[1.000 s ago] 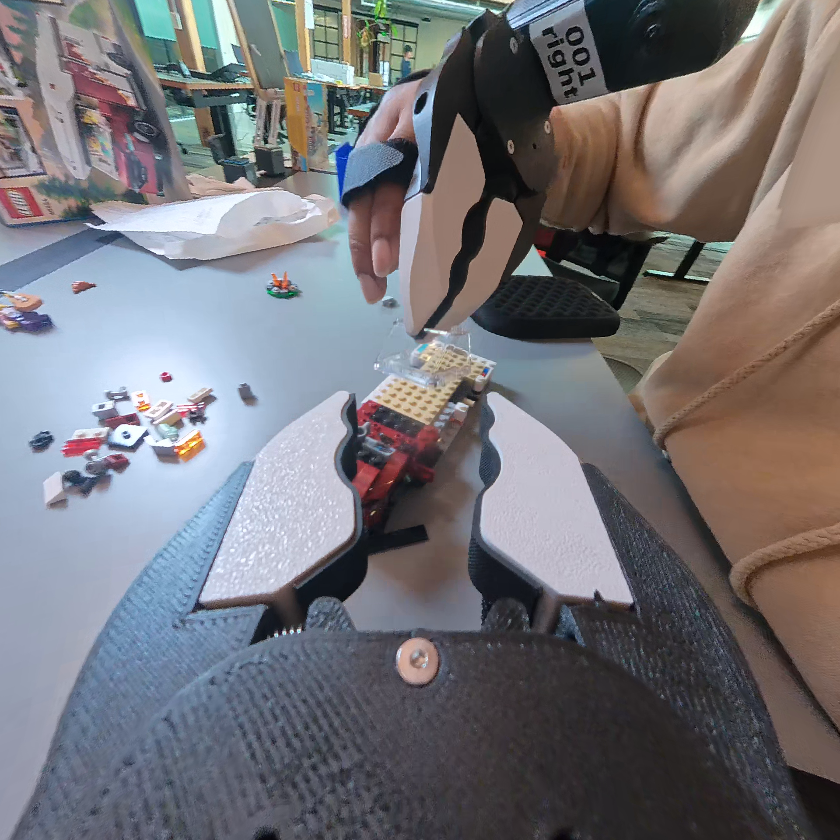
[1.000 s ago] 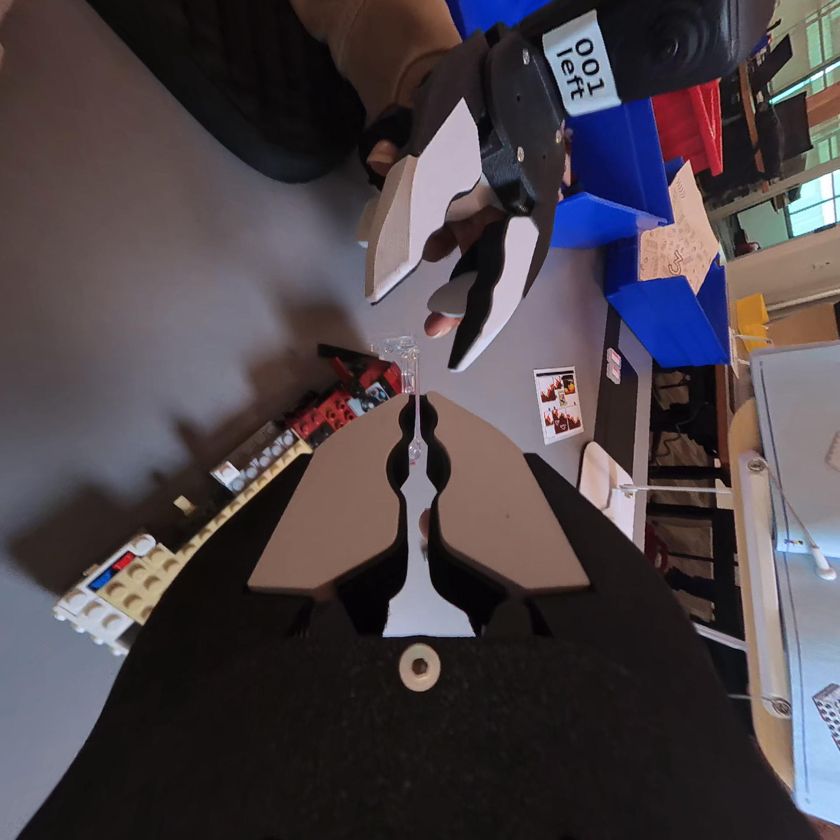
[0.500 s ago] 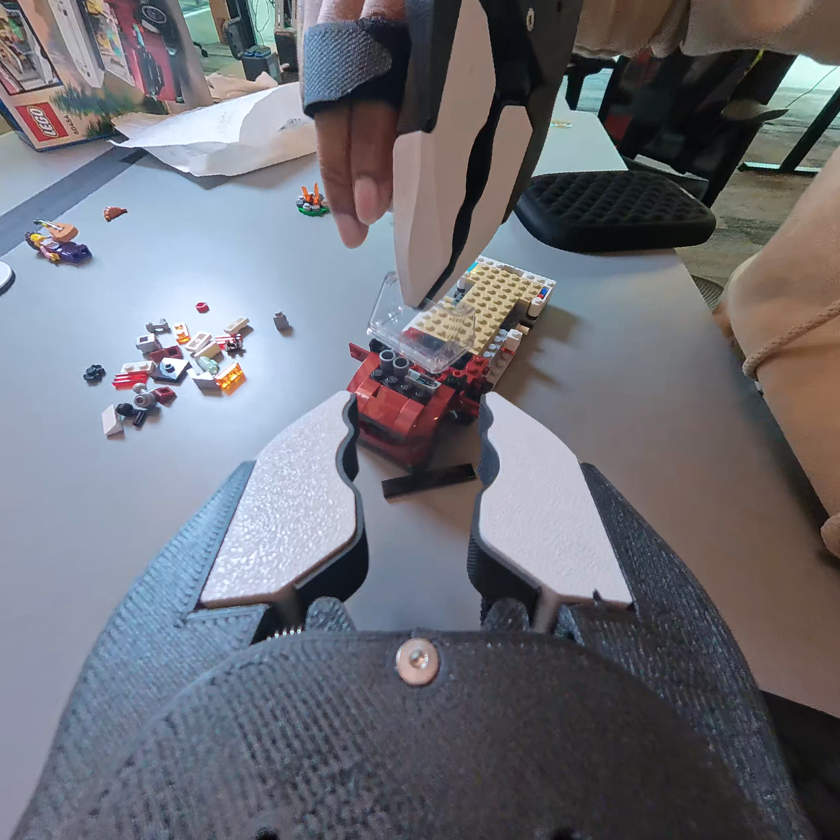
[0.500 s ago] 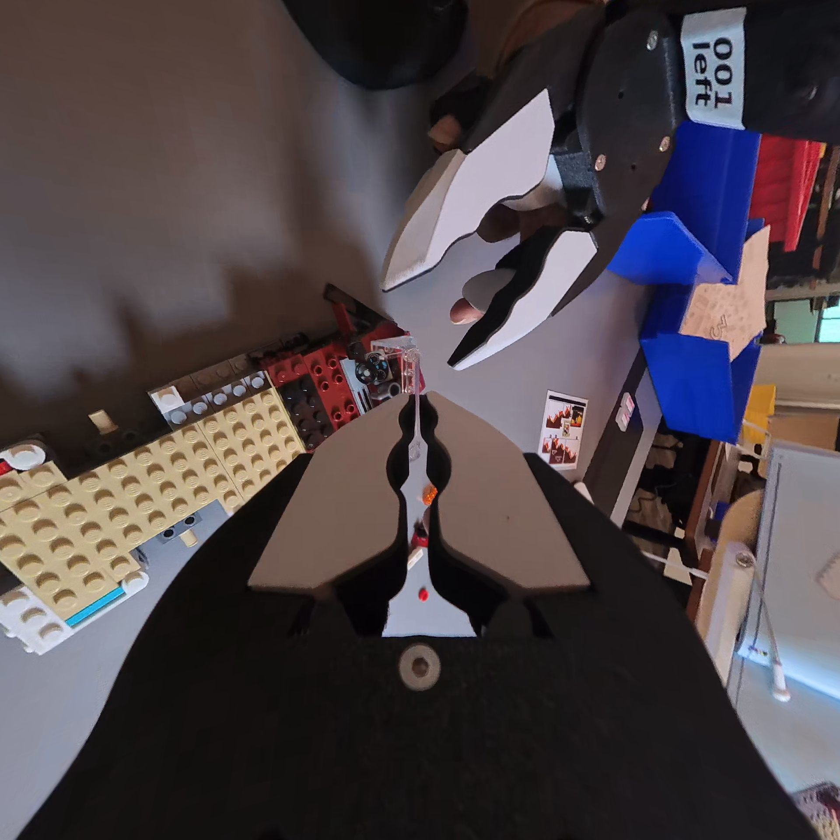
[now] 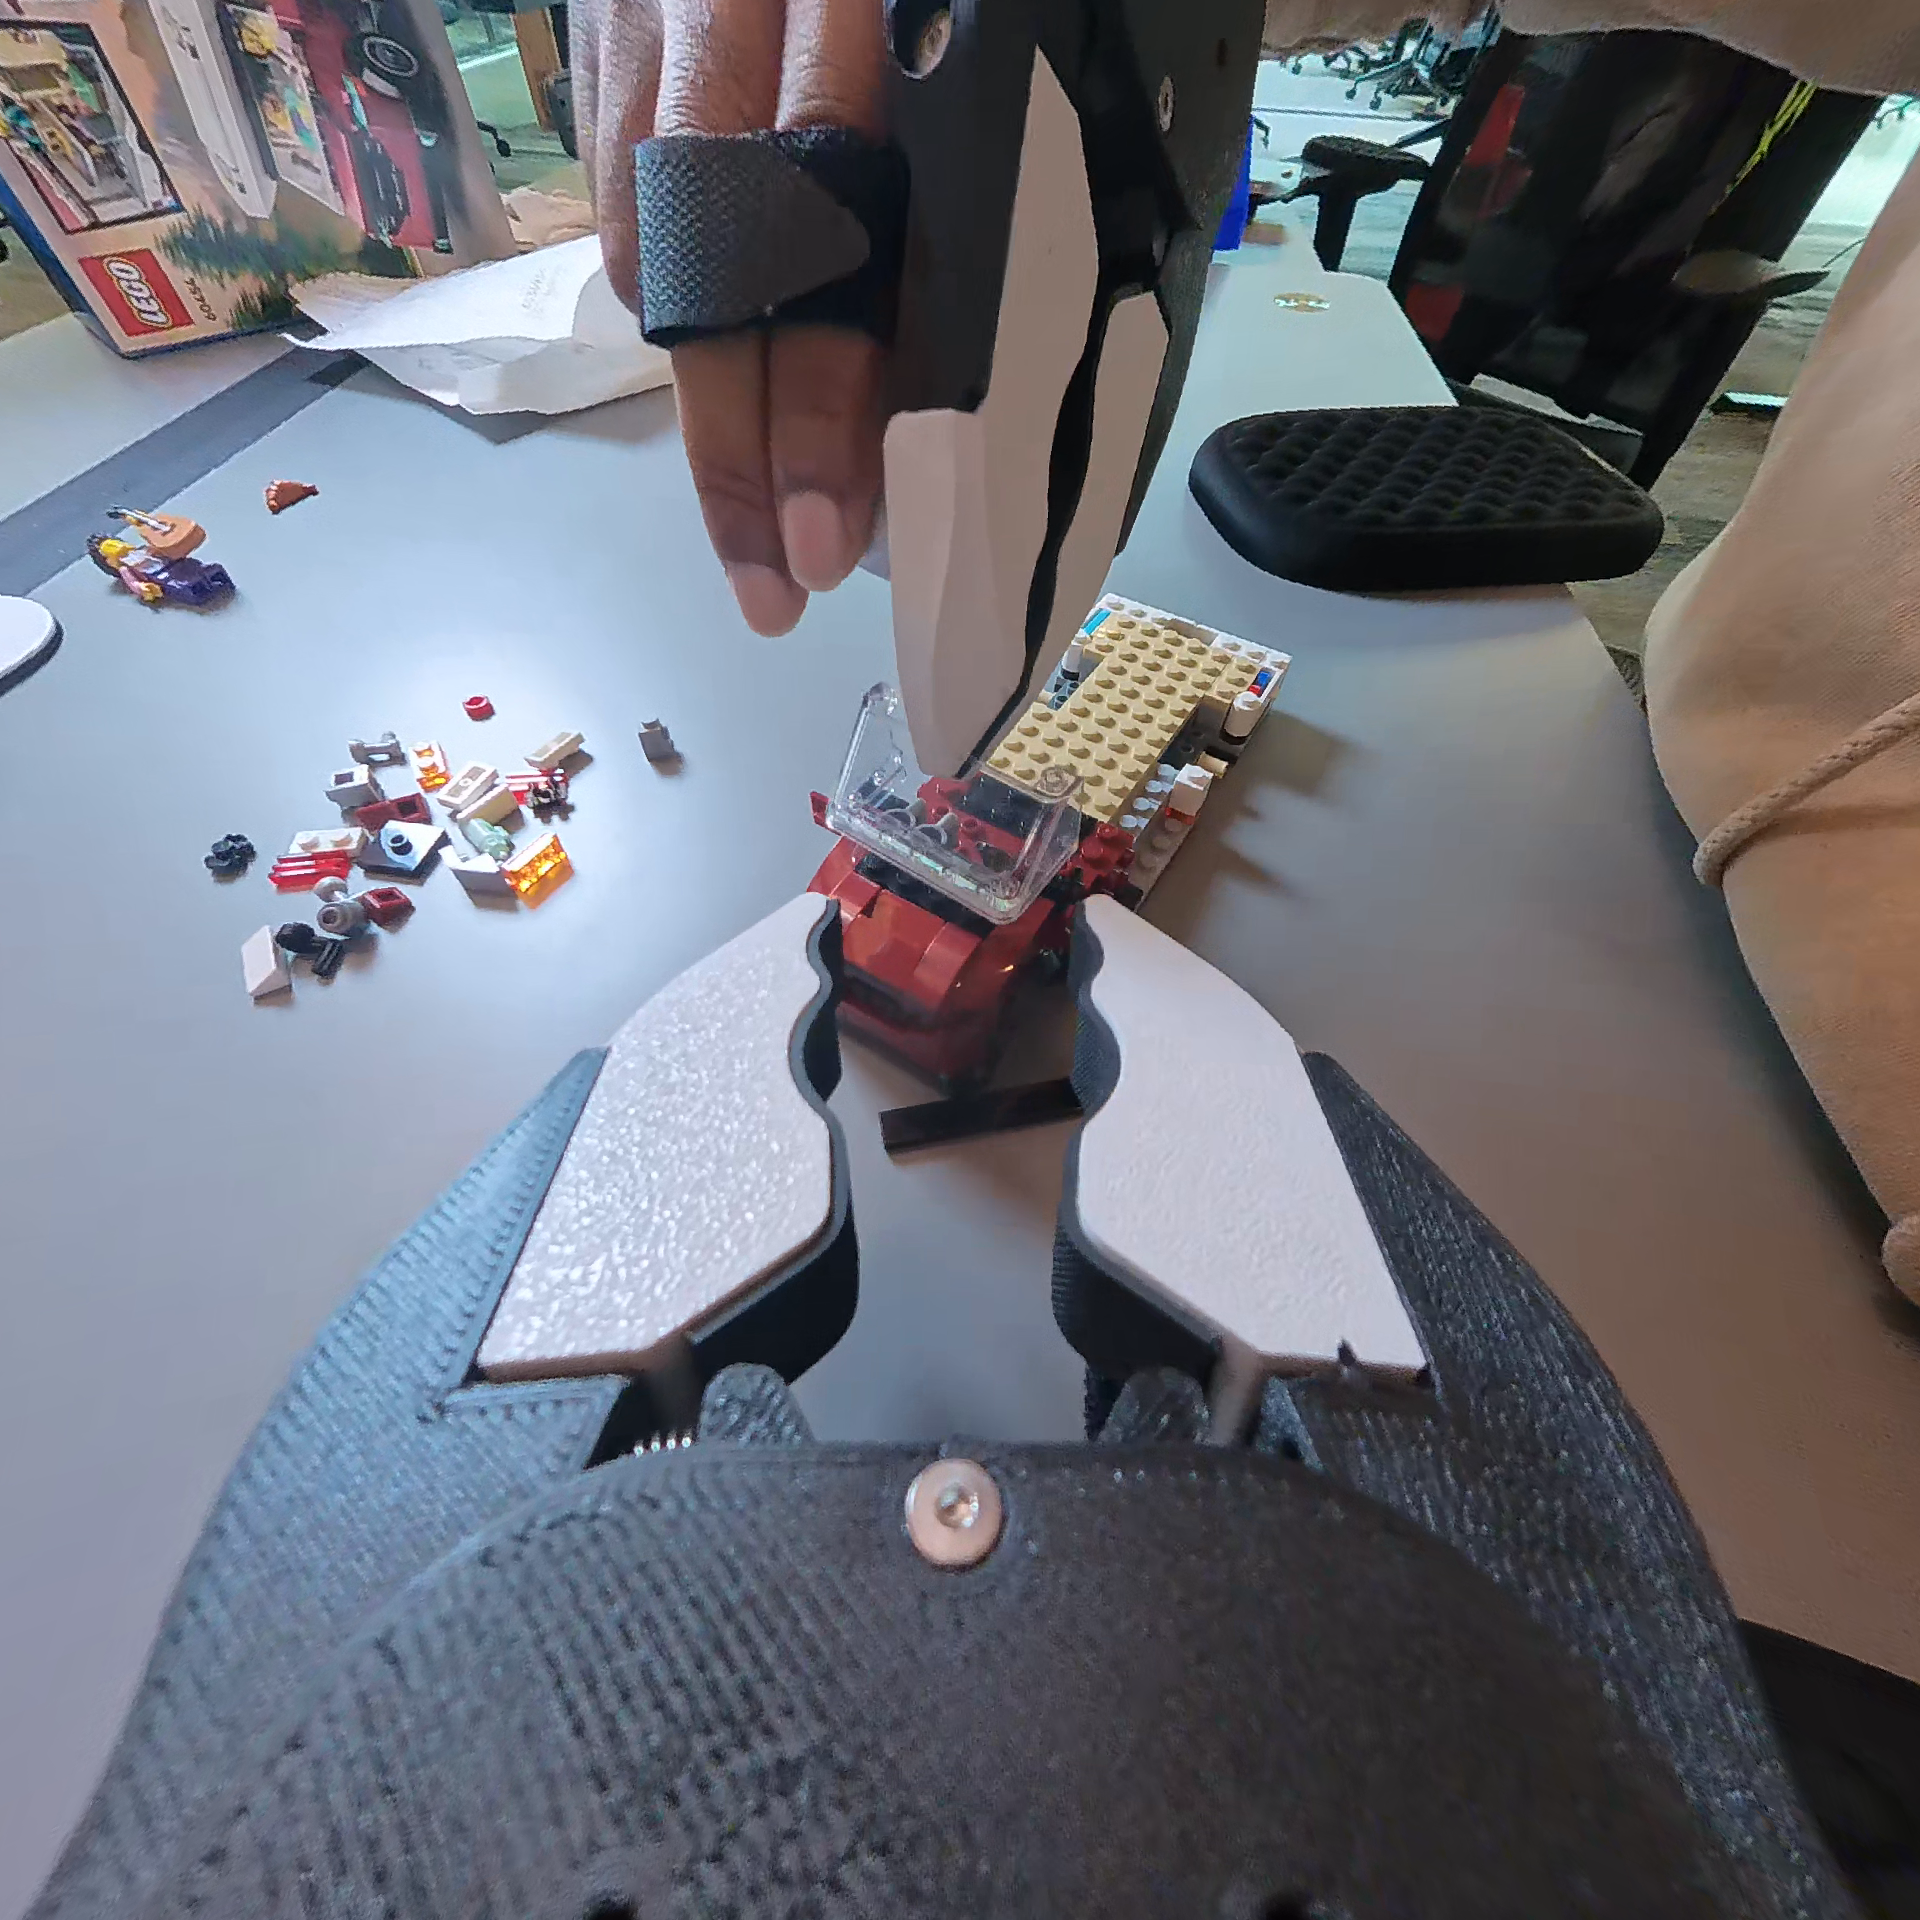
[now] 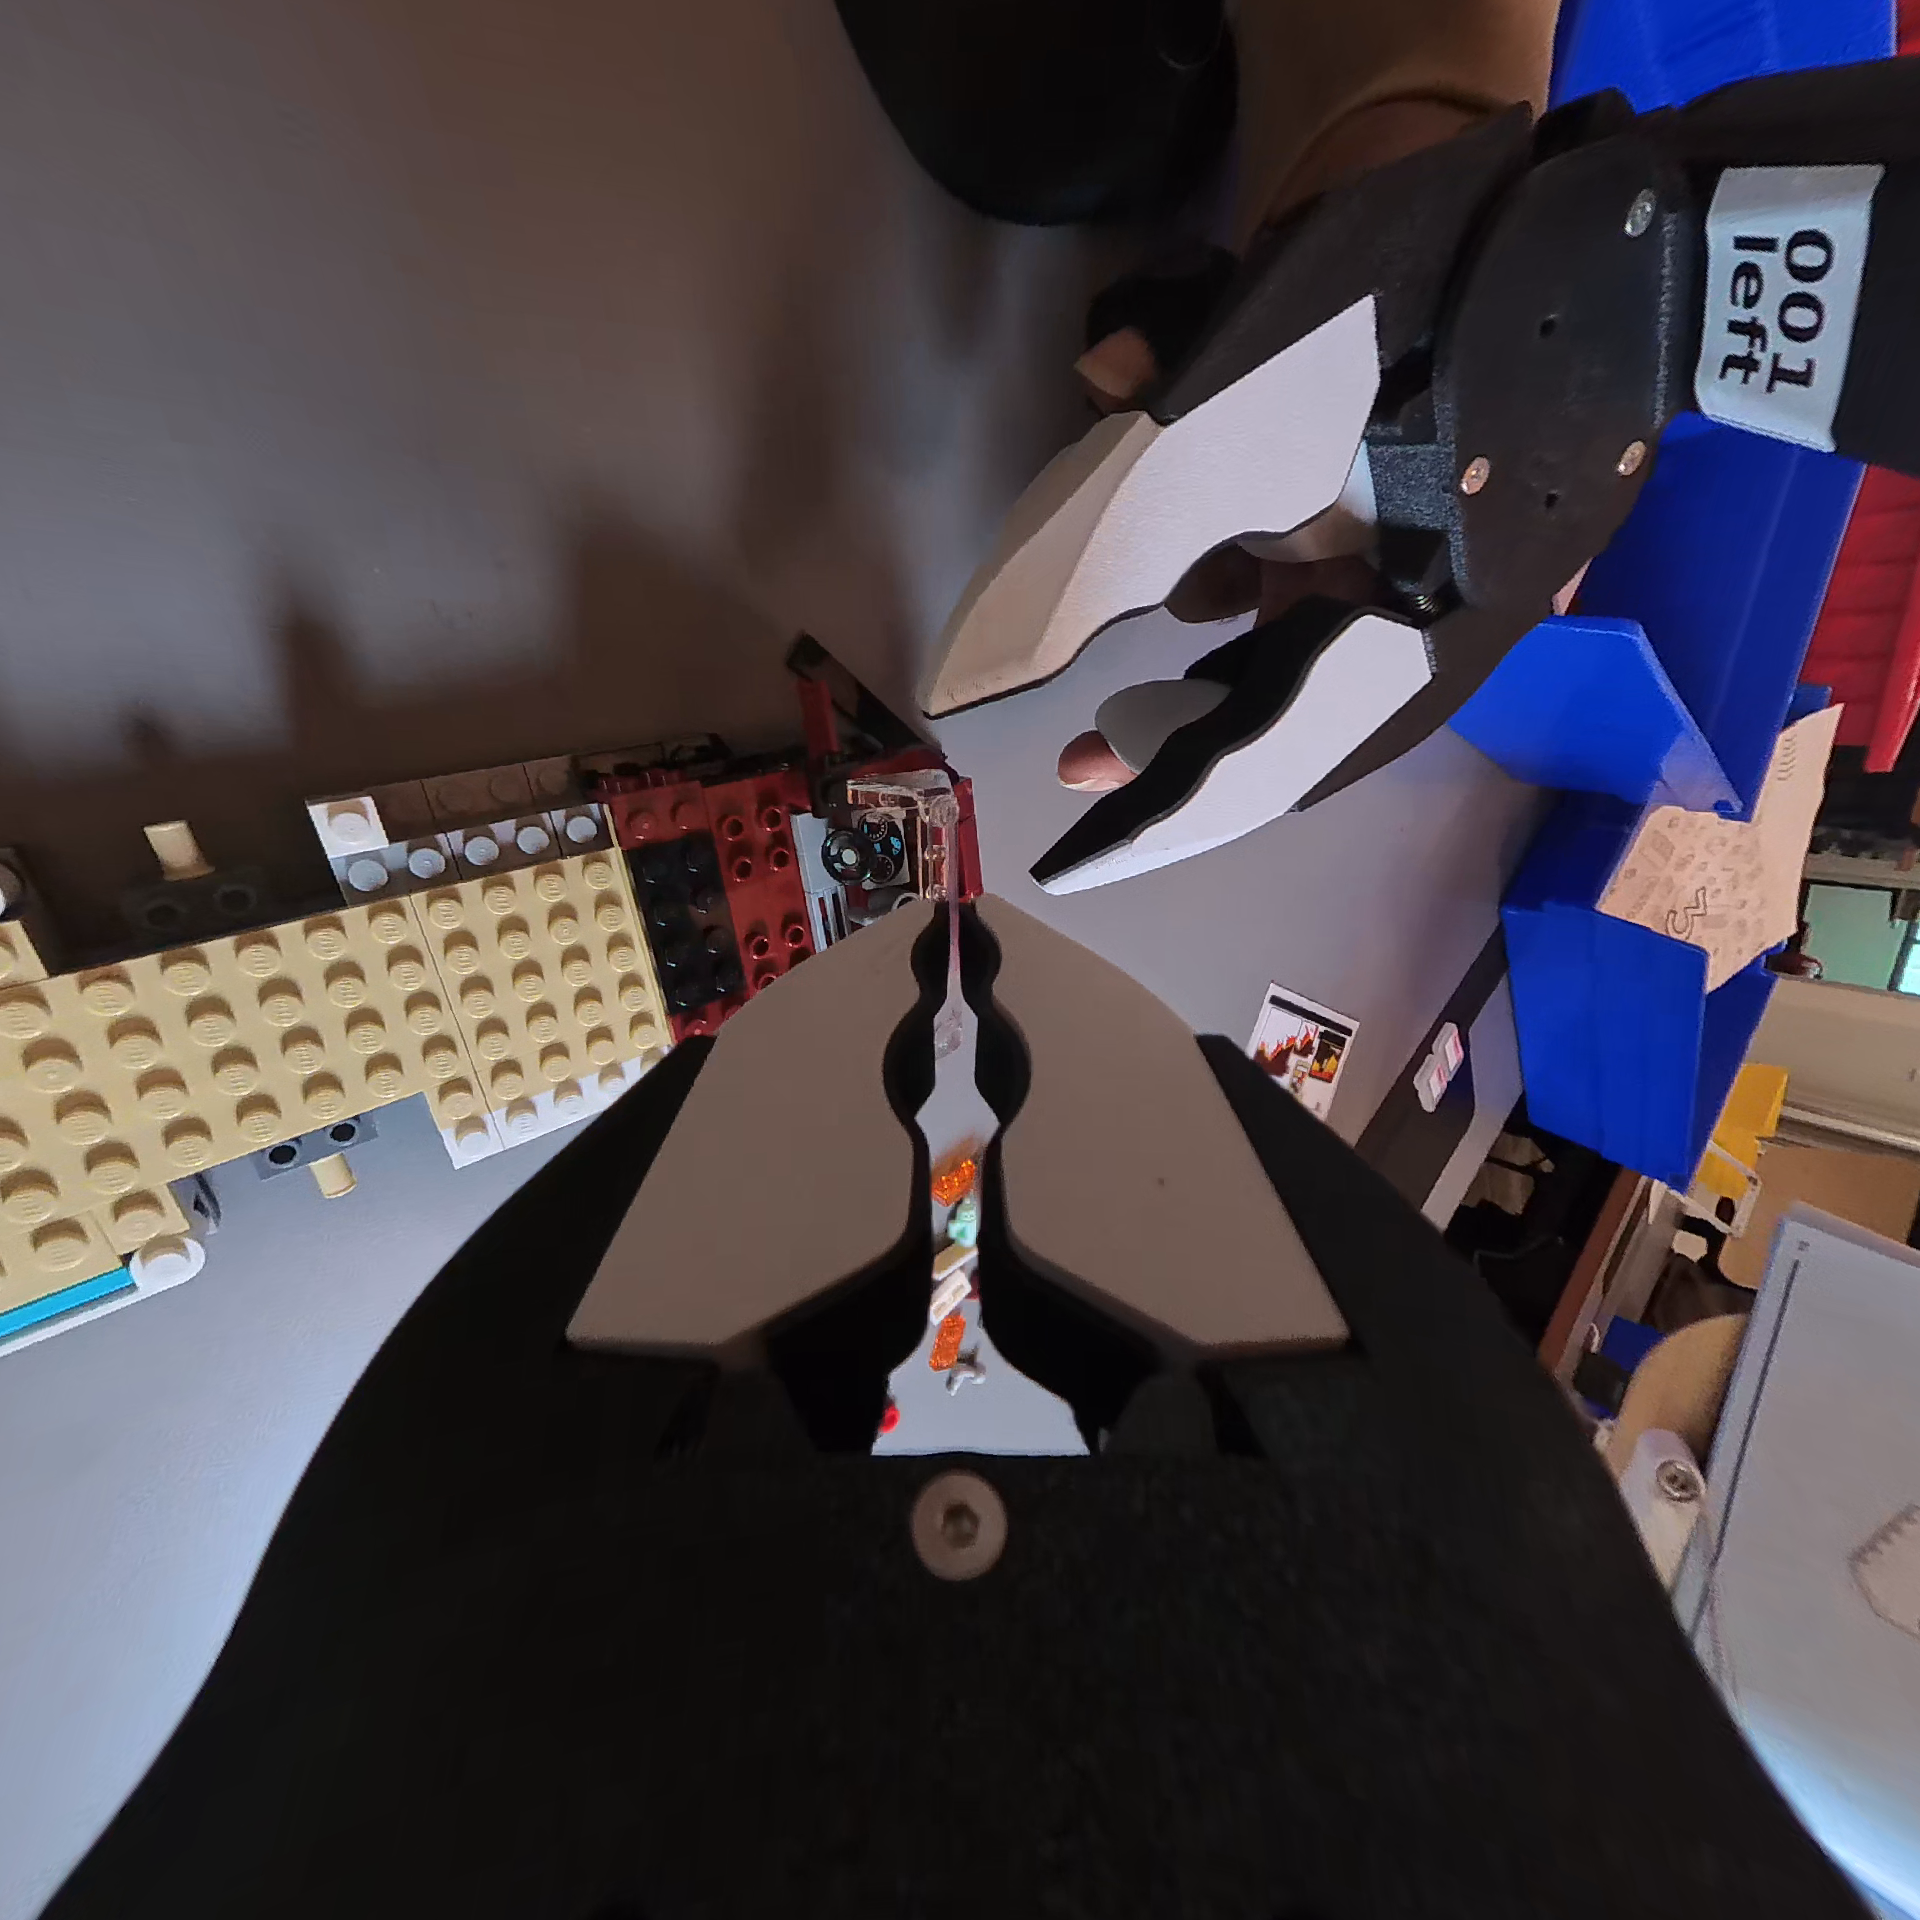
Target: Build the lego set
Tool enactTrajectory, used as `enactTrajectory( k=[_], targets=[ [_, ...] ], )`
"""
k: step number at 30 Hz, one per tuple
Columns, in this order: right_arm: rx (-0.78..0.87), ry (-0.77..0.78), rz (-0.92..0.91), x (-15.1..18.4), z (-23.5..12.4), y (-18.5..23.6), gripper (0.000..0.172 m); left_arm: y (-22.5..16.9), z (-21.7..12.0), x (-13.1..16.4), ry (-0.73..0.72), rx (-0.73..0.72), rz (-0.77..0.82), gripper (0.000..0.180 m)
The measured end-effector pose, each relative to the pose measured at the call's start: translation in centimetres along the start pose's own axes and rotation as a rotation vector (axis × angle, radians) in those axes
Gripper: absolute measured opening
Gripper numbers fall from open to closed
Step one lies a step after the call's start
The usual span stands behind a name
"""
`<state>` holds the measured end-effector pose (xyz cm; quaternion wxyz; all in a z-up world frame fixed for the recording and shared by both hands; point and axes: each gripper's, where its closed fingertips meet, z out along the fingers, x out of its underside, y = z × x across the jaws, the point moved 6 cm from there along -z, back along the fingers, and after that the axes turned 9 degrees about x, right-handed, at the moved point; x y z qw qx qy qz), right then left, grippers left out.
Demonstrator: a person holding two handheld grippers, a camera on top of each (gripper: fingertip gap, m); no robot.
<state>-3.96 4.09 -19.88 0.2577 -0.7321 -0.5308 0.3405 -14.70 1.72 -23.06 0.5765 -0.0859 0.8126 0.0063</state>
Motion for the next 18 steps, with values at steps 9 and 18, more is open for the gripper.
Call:
enactTrajectory(
  k=[9,18],
  targets=[
    [0.028,0.009,-0.120,-0.31,-0.12,0.46,0.002,0.24,-0.16,-0.09,-0.017,-0.006,-0.017,0.040],
    [0.024,0.020,-0.143,-0.60,-0.55,0.97,0.002,0.22,-0.20,-0.08,-0.019,0.002,-0.024,0.040]
  ],
)
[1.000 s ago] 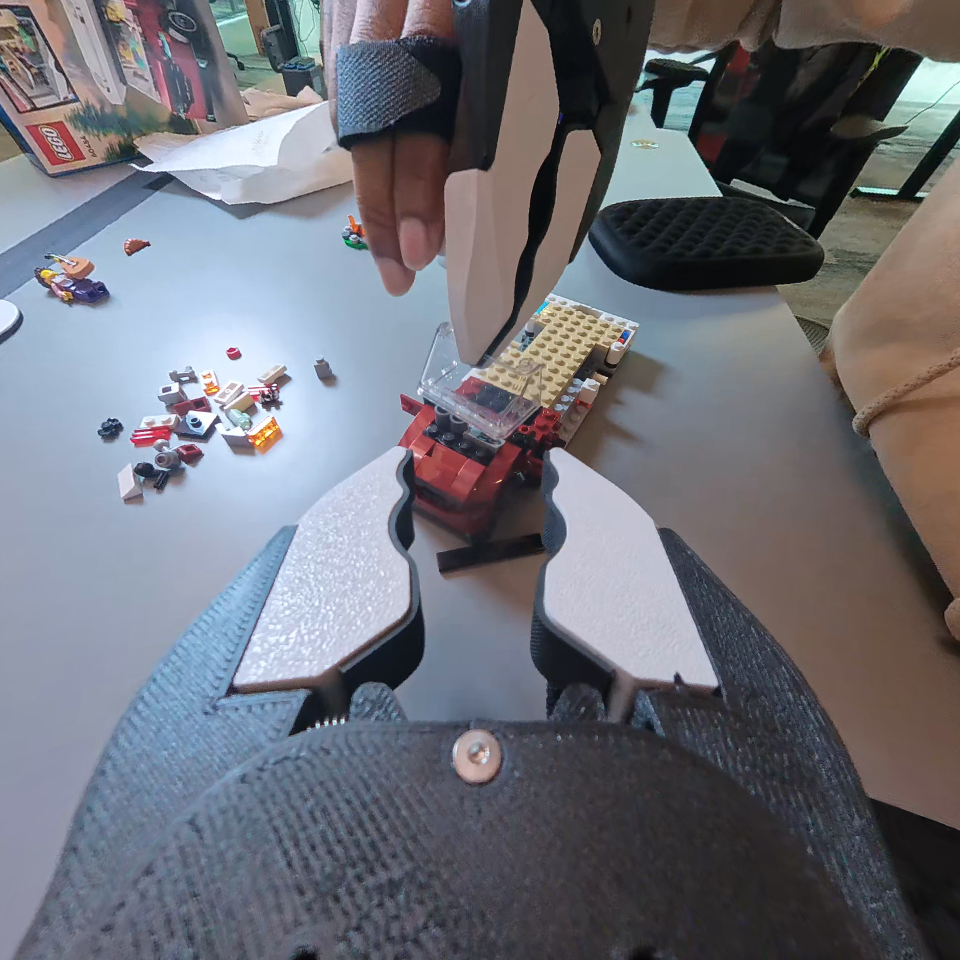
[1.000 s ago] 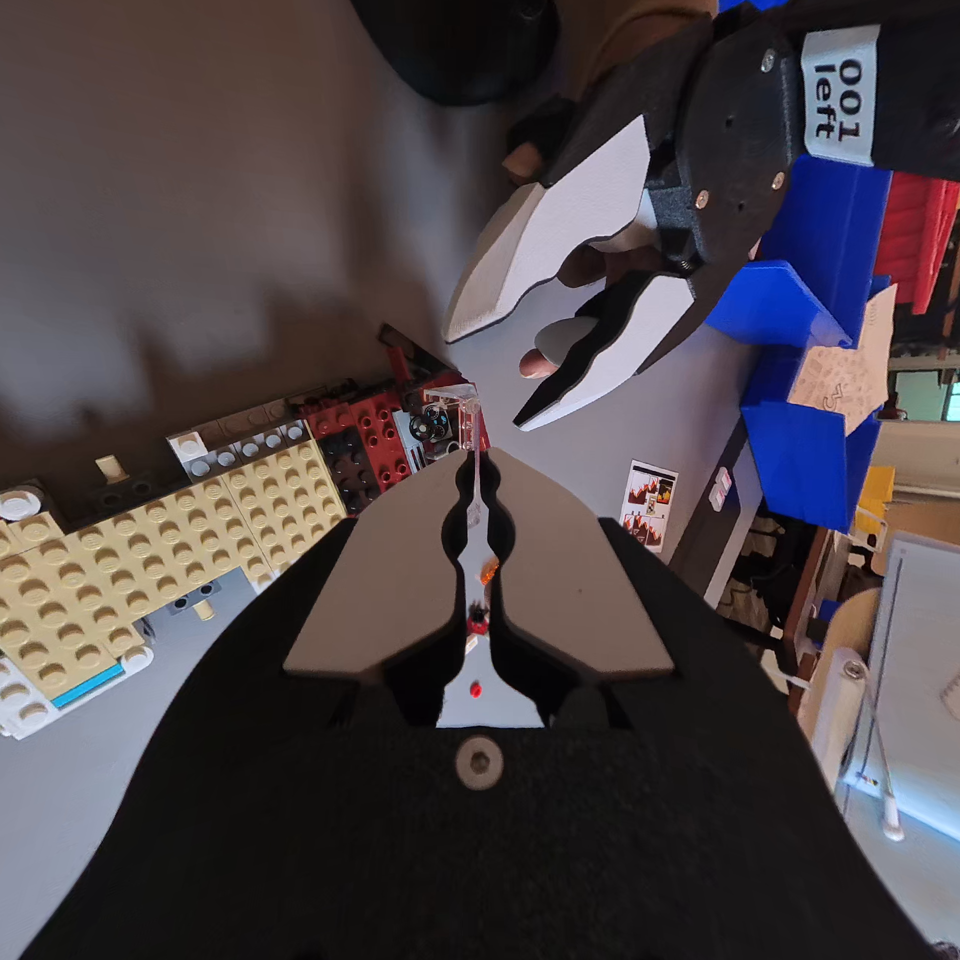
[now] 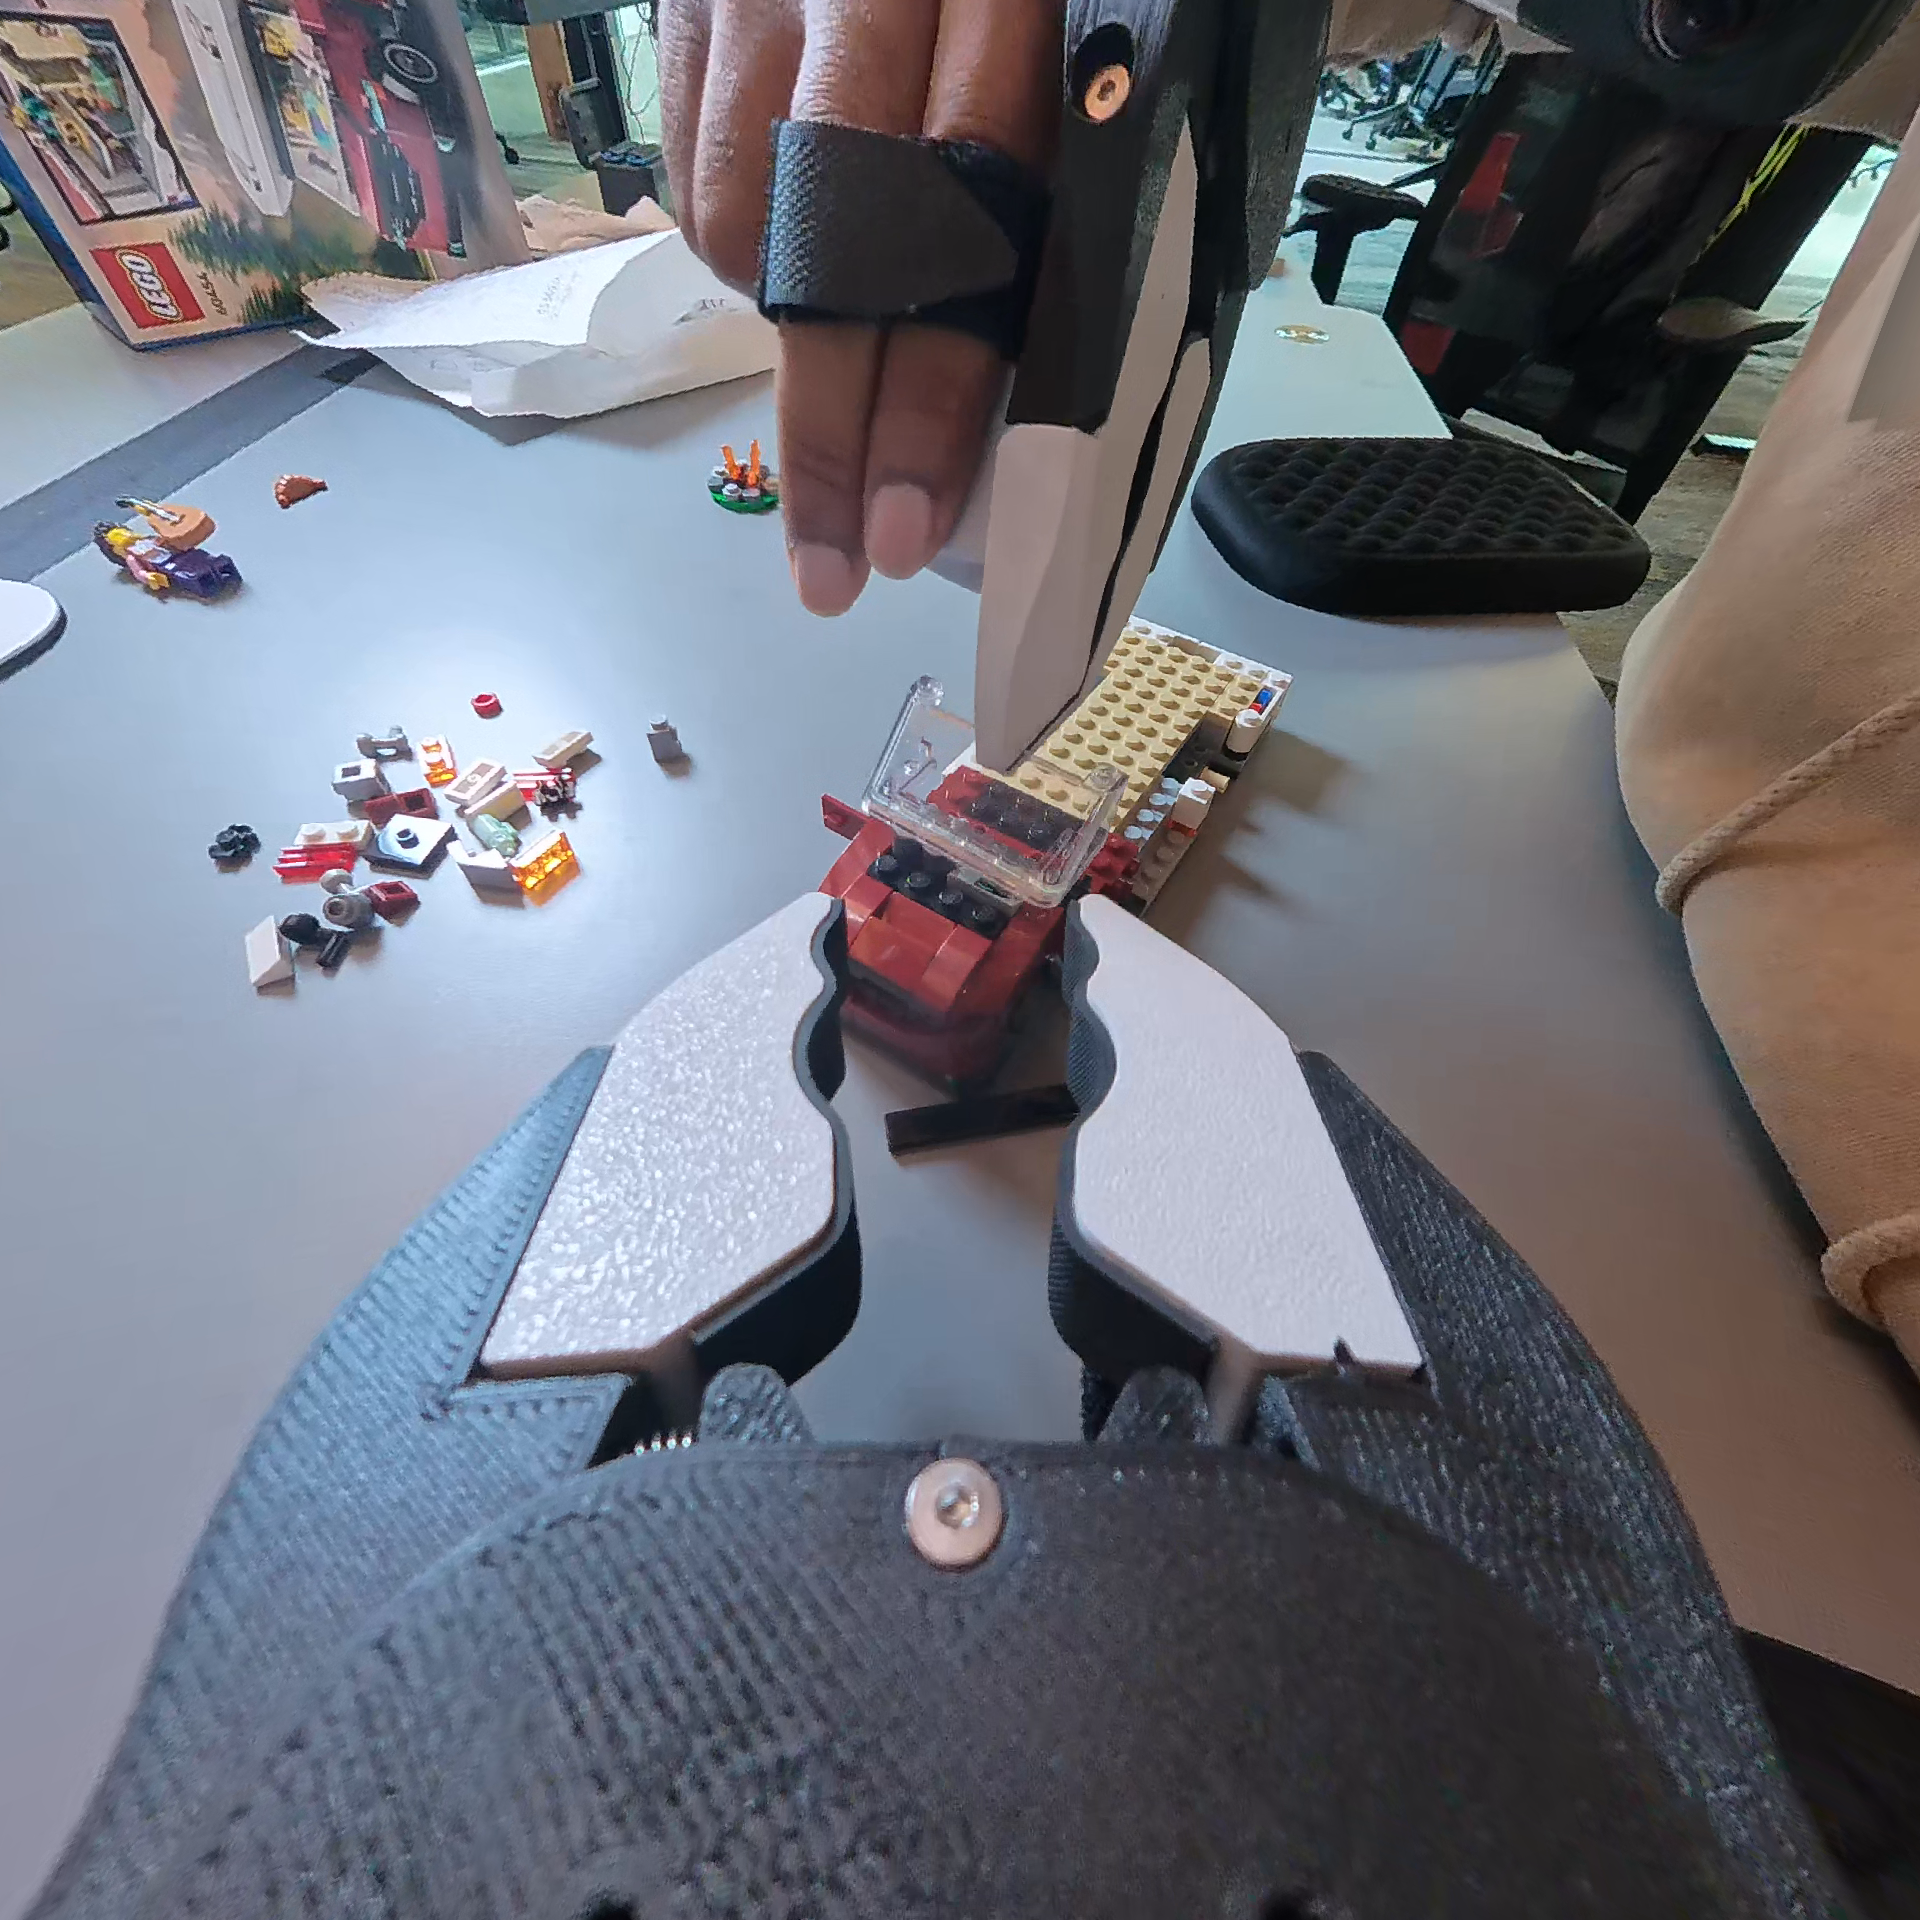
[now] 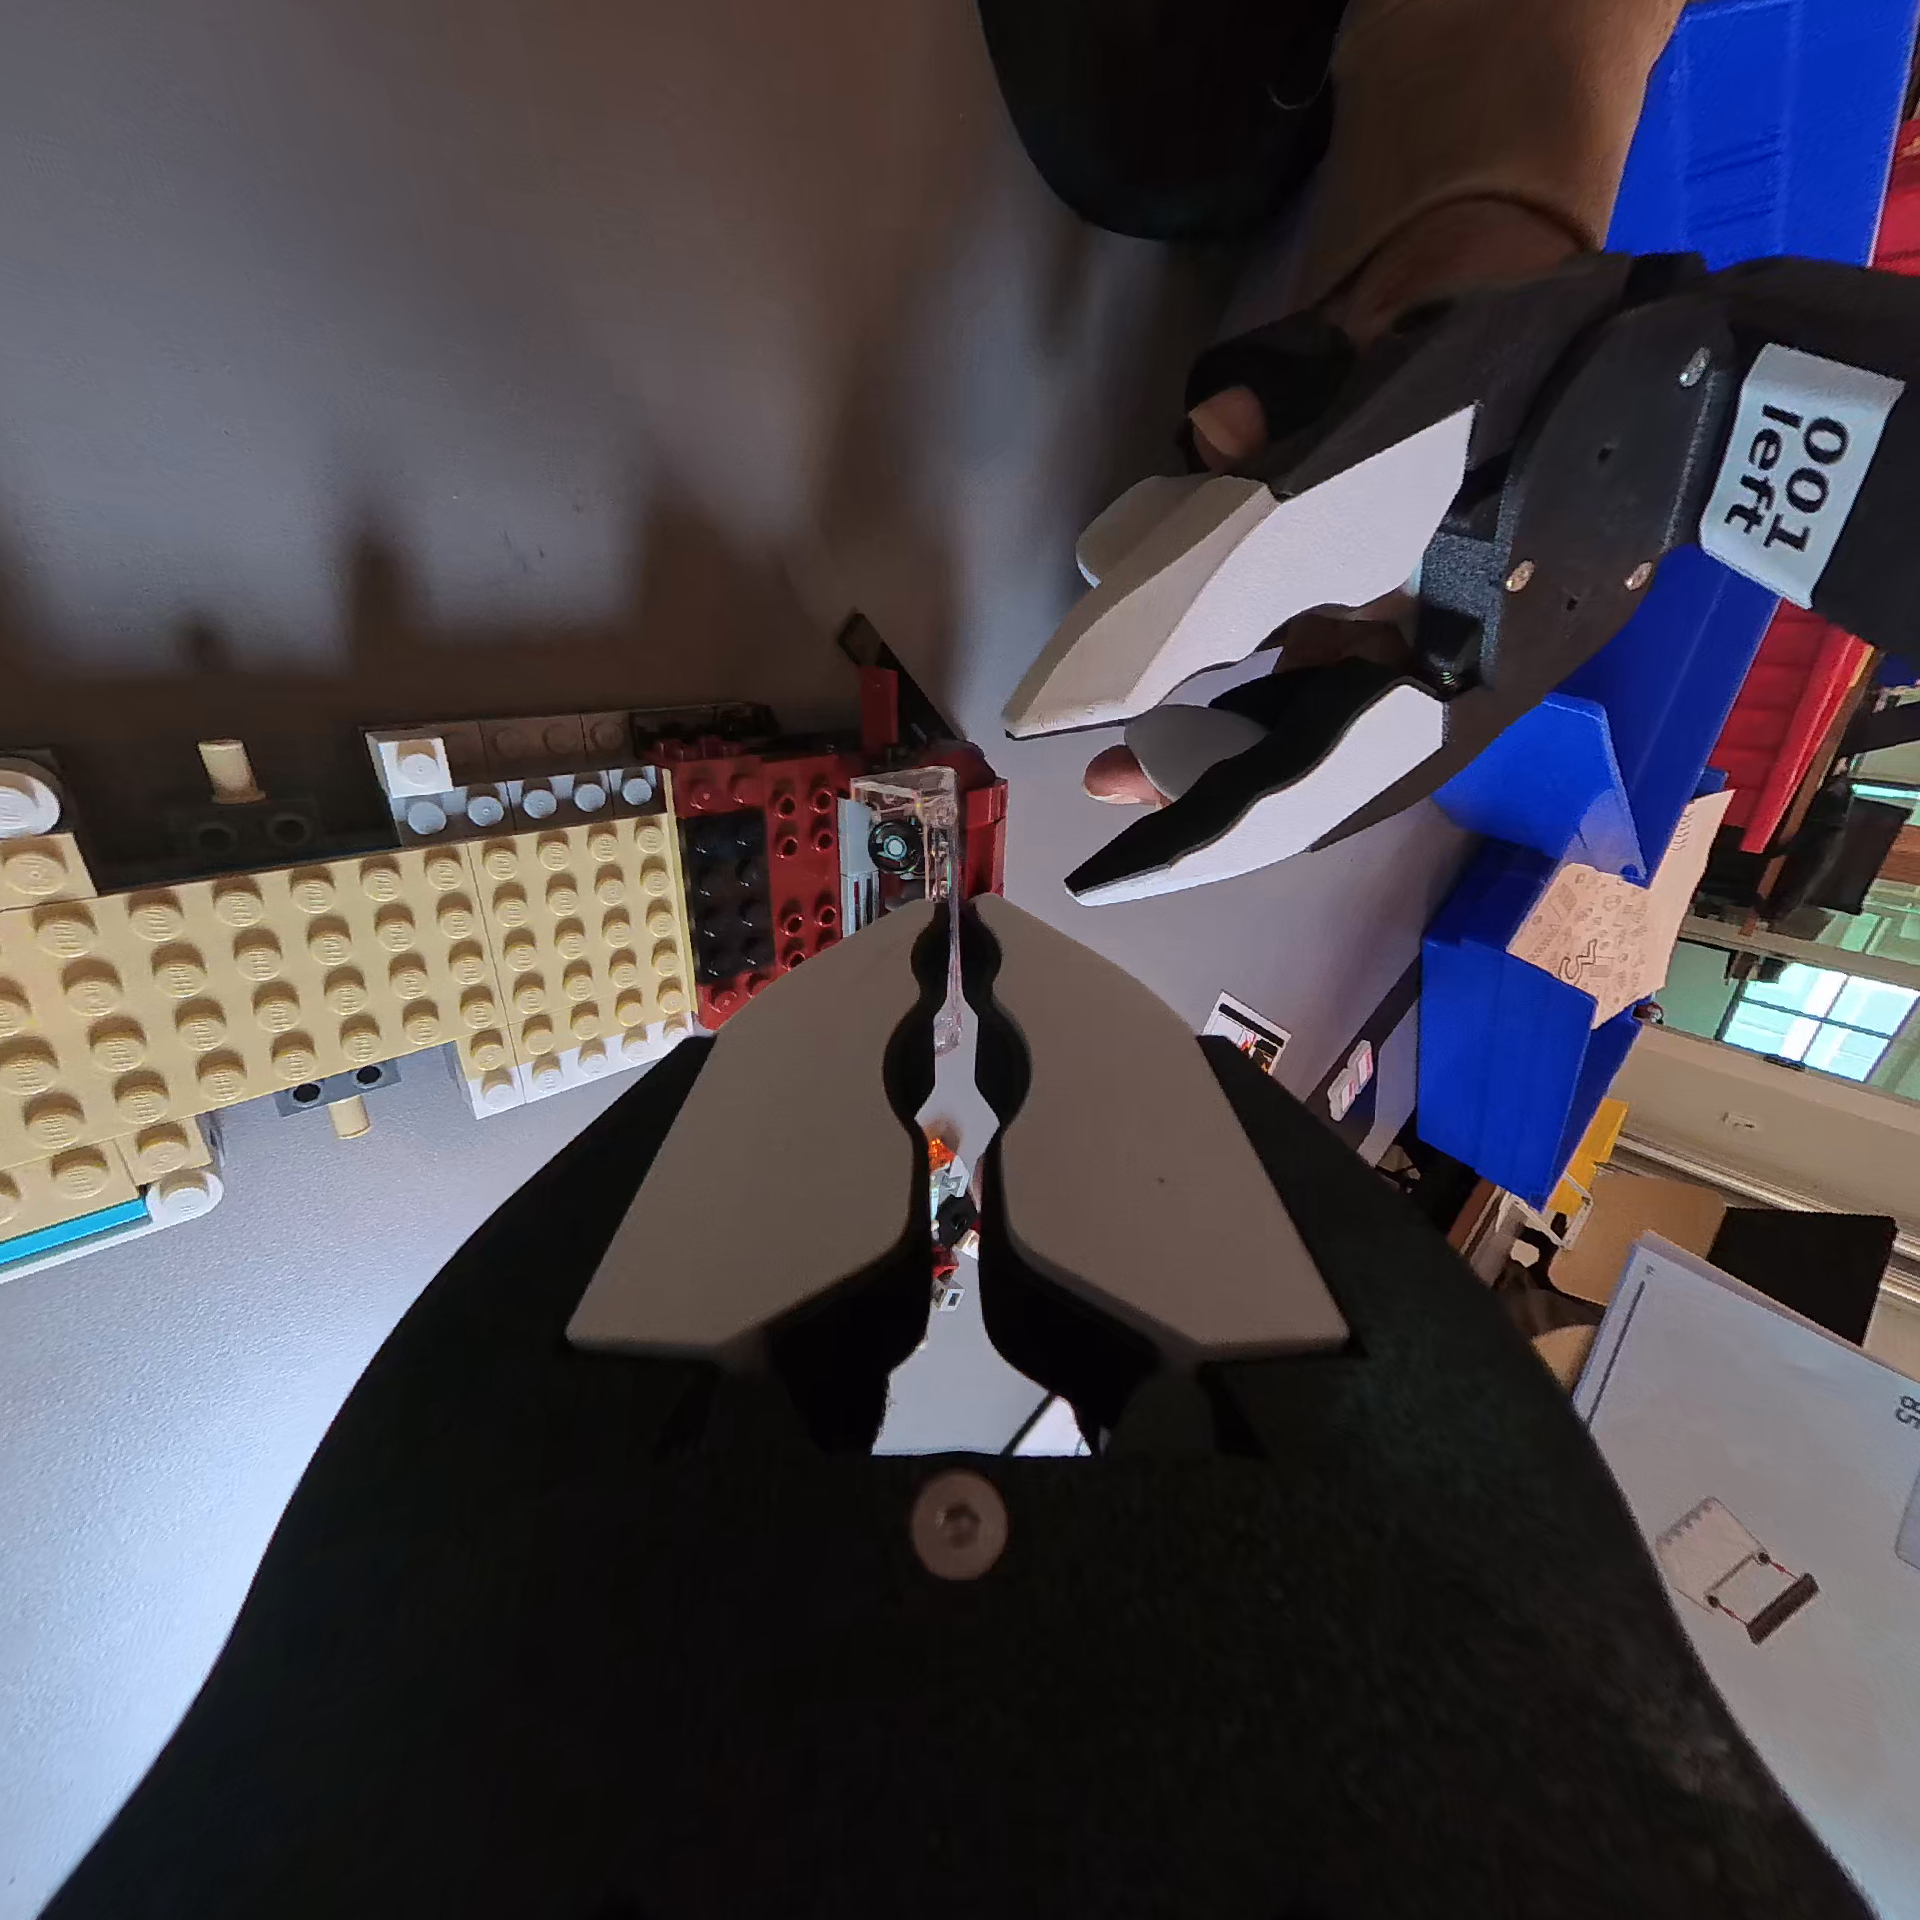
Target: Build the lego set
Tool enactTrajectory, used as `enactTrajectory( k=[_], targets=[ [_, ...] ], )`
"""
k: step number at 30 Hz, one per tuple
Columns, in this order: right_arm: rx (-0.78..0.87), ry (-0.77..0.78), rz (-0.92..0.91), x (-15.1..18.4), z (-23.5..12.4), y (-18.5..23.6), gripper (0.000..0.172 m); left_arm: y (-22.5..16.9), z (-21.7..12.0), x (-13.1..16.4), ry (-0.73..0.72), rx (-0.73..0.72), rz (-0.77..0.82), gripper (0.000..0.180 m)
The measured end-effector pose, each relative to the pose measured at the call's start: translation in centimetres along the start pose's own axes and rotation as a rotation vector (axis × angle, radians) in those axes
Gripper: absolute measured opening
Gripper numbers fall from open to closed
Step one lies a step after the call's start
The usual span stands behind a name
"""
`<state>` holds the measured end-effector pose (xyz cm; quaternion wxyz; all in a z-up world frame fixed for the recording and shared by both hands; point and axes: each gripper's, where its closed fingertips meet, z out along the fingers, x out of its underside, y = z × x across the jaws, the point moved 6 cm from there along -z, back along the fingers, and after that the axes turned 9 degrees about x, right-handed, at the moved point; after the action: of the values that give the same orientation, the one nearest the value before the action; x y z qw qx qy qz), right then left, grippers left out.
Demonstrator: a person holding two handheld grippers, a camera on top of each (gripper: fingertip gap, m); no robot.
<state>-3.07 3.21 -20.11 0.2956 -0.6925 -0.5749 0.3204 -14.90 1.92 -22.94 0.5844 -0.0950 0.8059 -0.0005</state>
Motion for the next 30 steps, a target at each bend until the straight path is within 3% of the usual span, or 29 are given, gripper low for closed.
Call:
enactTrajectory(
  k=[30],
  targets=[
    [-0.042,-0.061,0.019,0.2,1.4,-0.6,0.002,-0.2,0.1,0.0,0.003,0.027,-0.016,0.039]
  ],
)
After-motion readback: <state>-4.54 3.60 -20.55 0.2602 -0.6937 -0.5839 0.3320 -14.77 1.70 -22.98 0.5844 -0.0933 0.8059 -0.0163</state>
